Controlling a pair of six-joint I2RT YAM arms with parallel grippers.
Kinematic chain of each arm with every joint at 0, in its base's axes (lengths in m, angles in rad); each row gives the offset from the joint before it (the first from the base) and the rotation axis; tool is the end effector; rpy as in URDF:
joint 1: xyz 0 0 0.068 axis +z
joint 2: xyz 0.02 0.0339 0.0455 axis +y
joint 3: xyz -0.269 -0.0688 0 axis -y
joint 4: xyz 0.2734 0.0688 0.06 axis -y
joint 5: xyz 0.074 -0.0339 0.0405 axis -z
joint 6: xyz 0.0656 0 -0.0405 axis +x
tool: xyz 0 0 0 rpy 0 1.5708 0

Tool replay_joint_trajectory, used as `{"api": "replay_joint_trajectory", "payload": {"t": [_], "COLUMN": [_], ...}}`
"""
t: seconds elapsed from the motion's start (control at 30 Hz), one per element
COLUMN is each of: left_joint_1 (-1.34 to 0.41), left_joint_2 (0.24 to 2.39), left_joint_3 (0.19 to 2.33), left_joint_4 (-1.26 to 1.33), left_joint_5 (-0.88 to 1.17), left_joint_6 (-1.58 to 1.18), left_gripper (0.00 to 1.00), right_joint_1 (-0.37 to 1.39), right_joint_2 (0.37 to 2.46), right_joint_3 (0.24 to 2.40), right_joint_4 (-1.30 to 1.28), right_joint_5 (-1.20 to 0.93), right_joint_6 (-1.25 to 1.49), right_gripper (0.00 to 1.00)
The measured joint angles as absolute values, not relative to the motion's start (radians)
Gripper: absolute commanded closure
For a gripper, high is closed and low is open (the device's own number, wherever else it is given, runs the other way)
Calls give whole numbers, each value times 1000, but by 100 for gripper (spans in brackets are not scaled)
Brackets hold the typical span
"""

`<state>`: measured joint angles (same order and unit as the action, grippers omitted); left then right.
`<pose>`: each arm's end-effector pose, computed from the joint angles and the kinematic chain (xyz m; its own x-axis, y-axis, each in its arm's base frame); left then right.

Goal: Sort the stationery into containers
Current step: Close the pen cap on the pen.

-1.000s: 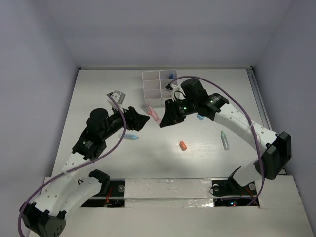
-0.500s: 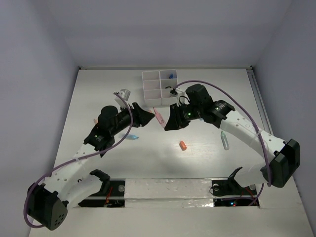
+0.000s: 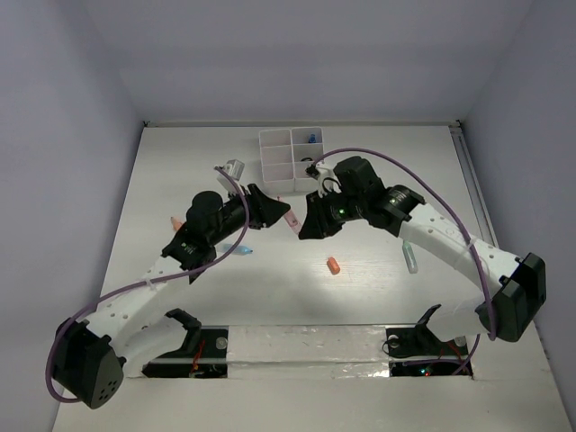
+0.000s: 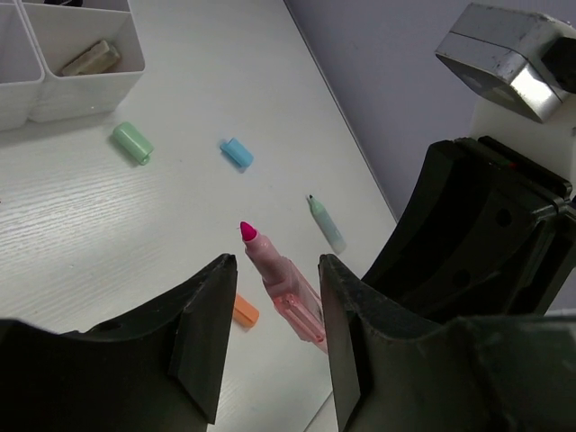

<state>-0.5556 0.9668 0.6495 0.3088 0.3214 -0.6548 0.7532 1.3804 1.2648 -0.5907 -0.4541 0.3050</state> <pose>0.2286 -0.1663 0.3055 -0.4739 -0.3859 -0.7915 0.6054 0.5099 -0.6111 0.2347 0.2595 0.3194 -0.7093 -0.2951 -0.6402 -0.6763 0.5409 0.5000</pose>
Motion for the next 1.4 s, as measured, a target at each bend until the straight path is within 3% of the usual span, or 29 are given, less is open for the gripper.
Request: {"api": "replay_joint_trajectory", "payload": {"t": [0.2, 0.4, 0.63, 0.73, 0.77, 0.87, 1.03, 1.13, 1.4], "left_joint_1": [-570, -585, -616, -627, -632, -640, -640, -640, -640], "left_joint_2": [1000, 1023, 1024, 1020, 1018, 1000, 902, 810, 749], "left_joint_3": [649, 651, 673, 676, 676, 677, 673, 643, 514], "left_joint_4": [336, 340, 297, 279, 275, 258, 226, 228, 272], "left_joint_5": [313, 275, 177, 164, 164, 135, 87, 69, 94], "left_joint_6": [-664, -654, -607, -576, -564, -523, -500, -501, -550], "left_gripper": [75, 98, 100, 76, 54, 34, 34, 44, 42], "right_joint_1": [762, 768, 768, 770, 772, 776, 779, 780, 779], "right_joint_2": [1380, 1380, 1380, 1377, 1376, 1369, 1374, 1388, 1422], "right_joint_3": [1261, 1259, 1247, 1248, 1249, 1269, 1348, 1406, 1454], "right_joint_4": [-590, -586, -570, -581, -589, -673, -766, -781, -797], "right_joint_5": [-440, -417, -389, -383, -380, -373, -353, -344, -351], "right_joint_6": [302, 302, 283, 267, 261, 245, 223, 215, 215], "right_gripper": [100, 100, 100, 100, 100, 100, 100, 100, 100]}}
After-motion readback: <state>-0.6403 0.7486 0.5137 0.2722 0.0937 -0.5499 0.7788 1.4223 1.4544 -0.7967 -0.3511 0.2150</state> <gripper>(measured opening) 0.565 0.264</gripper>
